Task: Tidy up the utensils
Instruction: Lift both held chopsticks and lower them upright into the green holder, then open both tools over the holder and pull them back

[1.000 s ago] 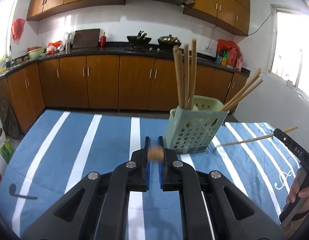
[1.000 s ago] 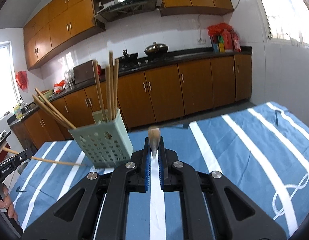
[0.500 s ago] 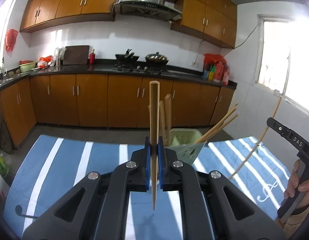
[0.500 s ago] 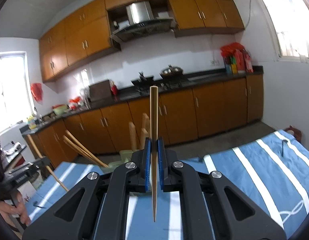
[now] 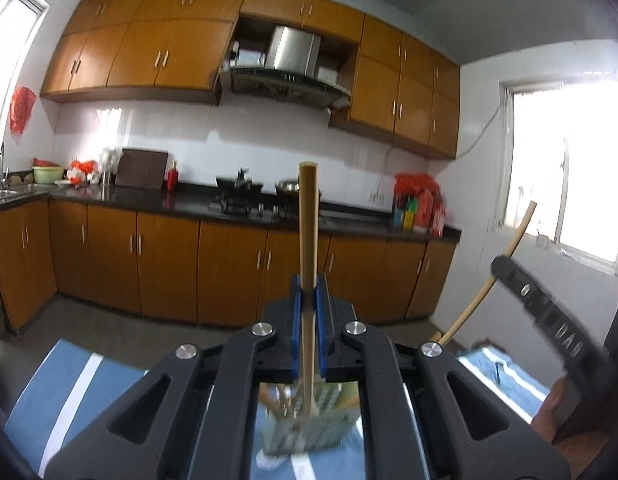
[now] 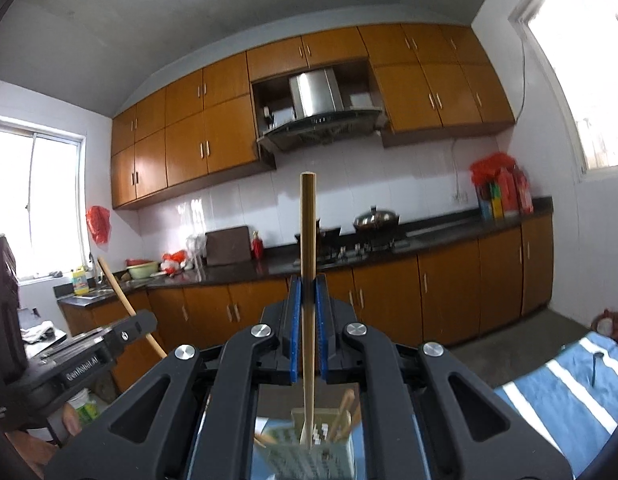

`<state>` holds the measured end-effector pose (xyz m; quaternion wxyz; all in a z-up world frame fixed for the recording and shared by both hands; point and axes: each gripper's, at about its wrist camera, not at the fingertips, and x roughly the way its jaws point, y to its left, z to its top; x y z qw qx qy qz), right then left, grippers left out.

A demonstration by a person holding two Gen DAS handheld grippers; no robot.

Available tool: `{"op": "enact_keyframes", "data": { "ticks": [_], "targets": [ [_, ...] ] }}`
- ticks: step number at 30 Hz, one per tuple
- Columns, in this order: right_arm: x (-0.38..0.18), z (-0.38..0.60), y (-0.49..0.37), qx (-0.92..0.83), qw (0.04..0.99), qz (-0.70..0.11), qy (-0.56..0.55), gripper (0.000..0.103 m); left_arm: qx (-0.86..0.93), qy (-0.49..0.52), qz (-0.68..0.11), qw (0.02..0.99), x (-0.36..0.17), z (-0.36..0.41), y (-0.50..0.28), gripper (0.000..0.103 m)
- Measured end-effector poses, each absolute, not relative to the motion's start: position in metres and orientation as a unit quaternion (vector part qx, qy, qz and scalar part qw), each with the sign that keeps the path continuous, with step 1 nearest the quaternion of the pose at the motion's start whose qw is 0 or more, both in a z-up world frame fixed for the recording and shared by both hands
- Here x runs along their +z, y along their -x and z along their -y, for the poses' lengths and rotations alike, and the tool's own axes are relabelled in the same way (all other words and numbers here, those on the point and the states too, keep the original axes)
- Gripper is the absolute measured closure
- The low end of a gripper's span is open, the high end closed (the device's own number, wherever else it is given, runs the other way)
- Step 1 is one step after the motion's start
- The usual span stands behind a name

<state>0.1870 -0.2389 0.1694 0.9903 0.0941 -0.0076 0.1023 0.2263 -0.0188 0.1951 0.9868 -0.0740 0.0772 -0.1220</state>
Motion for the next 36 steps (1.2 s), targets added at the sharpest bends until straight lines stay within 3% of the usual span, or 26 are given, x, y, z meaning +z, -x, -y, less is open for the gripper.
{"op": "enact_keyframes", "data": {
  "ticks": [4, 17, 18, 19, 20, 21, 24, 29, 36],
  "targets": [
    [0.154, 0.232, -0.213, 0.086, 0.992, 0.010, -0.093, 0.095, -0.103, 0.075, -0.056, 0.990, 0.195, 0.027, -0.246, 0.095],
    [0.124, 0.220, -0.236, 0.104, 0.990, -0.050, -0.087, 0.095, -0.115, 0.083, -0.111, 0.984, 0.146, 0.030, -0.288, 0.093],
    [0.124, 0.219, -0.235, 0.108, 0.989, -0.054, -0.087, 0.093, -0.117, 0.084, -0.111, 0.983, 0.145, 0.029, -0.287, 0.084],
    [0.126, 0.221, -0.232, 0.111, 0.988, -0.056, -0.087, 0.078, -0.117, 0.084, -0.110, 0.983, 0.146, 0.027, -0.285, 0.065],
    [0.127, 0.222, -0.229, 0.110, 0.989, -0.053, -0.088, 0.054, -0.111, 0.085, -0.106, 0.985, 0.148, 0.024, -0.282, 0.058],
    [0.129, 0.224, -0.225, 0.106, 0.989, -0.046, -0.089, 0.050, -0.108, 0.086, -0.102, 0.985, 0.149, 0.022, -0.279, 0.054],
    [0.138, 0.230, -0.214, 0.104, 0.990, -0.035, -0.084, 0.049, -0.102, 0.089, -0.099, 0.986, 0.153, 0.009, -0.269, 0.053],
    [0.152, 0.242, -0.188, 0.099, 0.992, -0.018, -0.081, 0.047, -0.081, 0.094, -0.090, 0.988, 0.162, -0.015, -0.244, 0.042],
    [0.164, 0.247, -0.151, 0.095, 0.993, -0.006, -0.074, 0.036, -0.063, 0.081, -0.074, 0.992, 0.175, -0.032, -0.195, 0.020]
  ]
}}
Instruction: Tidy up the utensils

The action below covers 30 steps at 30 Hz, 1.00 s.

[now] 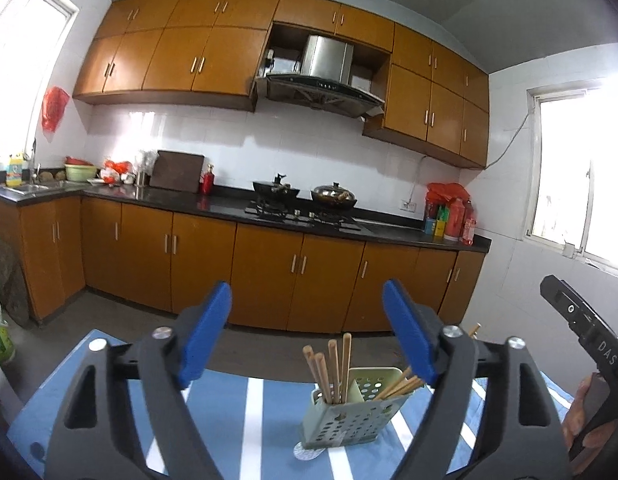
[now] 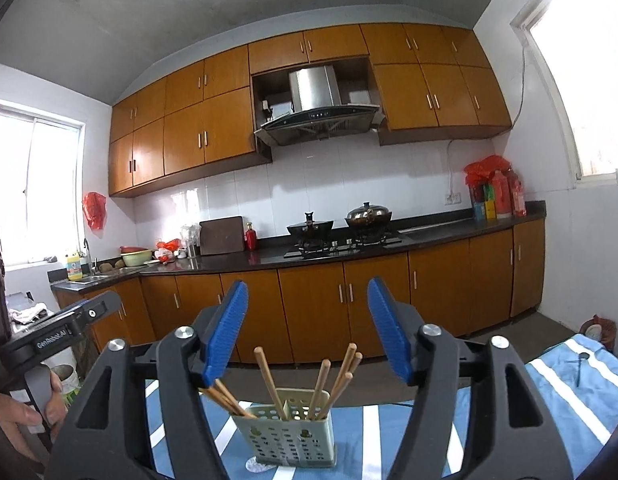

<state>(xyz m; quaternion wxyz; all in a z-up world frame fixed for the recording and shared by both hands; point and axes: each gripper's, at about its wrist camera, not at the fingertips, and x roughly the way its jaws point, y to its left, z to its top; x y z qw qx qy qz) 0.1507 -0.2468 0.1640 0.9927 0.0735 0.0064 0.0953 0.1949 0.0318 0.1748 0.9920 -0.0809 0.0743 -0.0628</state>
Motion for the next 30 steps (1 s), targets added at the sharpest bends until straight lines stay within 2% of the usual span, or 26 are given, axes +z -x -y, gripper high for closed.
{"op": "enact_keyframes", "data": {
  "ticks": [6, 8, 11, 30],
  "targets": [
    [0.158, 0.247, -0.112, 0.089, 0.993, -0.017, -0.073, 0.018, -0.060, 0.054, -0.071, 0.994, 0.166, -0.032, -0.137, 0.005],
    [0.152, 0.246, -0.097, 0.080, 0.994, -0.021, -0.070, 0.008, -0.054, 0.046, -0.070, 0.995, 0.159, -0.031, -0.118, 0.004],
    [0.143, 0.247, -0.081, 0.067, 0.995, -0.027, -0.065, 0.002, -0.042, 0.040, -0.081, 0.995, 0.145, -0.031, -0.097, 0.004],
    [0.056, 0.215, -0.032, 0.040, 0.992, -0.116, 0.003, 0.002, -0.008, -0.020, -0.114, 0.993, 0.058, -0.014, -0.026, 0.004]
  ]
}}
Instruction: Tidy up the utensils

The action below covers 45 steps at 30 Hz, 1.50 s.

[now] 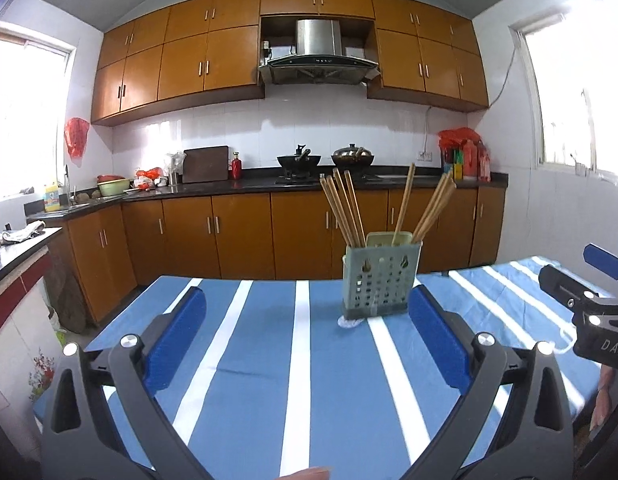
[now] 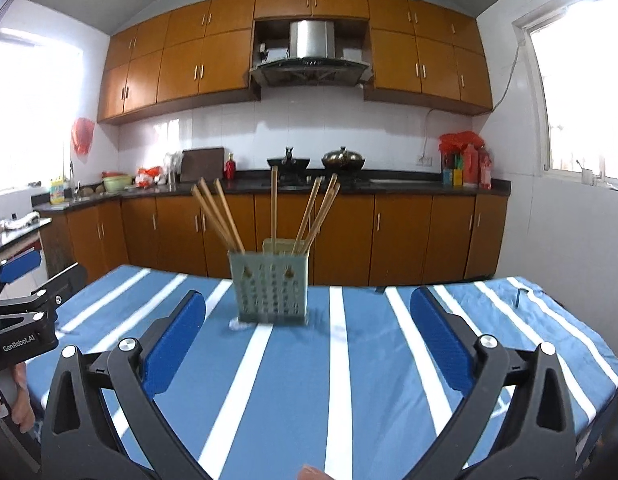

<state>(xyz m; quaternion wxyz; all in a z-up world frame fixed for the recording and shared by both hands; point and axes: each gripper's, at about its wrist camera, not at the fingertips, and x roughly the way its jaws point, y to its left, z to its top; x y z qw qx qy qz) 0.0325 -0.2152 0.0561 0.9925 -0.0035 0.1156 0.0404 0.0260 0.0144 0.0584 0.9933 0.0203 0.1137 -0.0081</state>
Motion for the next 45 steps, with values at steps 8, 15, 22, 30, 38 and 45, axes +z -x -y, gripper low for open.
{"op": "enact_keyframes", "data": {
  "ticks": [8, 15, 22, 30, 38, 45],
  "targets": [
    [0.032, 0.218, -0.025, 0.040, 0.988, -0.148, -0.007, 0.002, -0.008, -0.011, -0.143, 0.990, 0.033, -0.017, -0.025, 0.004],
    [0.017, 0.218, -0.020, 0.037, 0.985, -0.167, -0.010, 0.002, -0.004, -0.012, -0.162, 0.987, 0.018, -0.020, -0.026, 0.004],
    [0.011, 0.219, -0.021, 0.035, 0.984, -0.176, -0.014, 0.002, -0.007, -0.016, -0.172, 0.985, 0.010, -0.017, -0.026, 0.004],
    [0.006, 0.221, -0.021, 0.029, 0.982, -0.186, -0.021, 0.002, -0.012, -0.017, -0.184, 0.983, 0.004, -0.015, -0.030, 0.004],
    [0.000, 0.223, -0.024, 0.028, 0.980, -0.196, -0.026, 0.002, -0.016, -0.013, -0.196, 0.980, -0.002, -0.013, -0.035, 0.004],
    [-0.002, 0.225, -0.026, 0.025, 0.978, -0.203, -0.031, 0.002, -0.016, -0.009, -0.201, 0.979, -0.005, -0.012, -0.036, 0.004]
  ]
}}
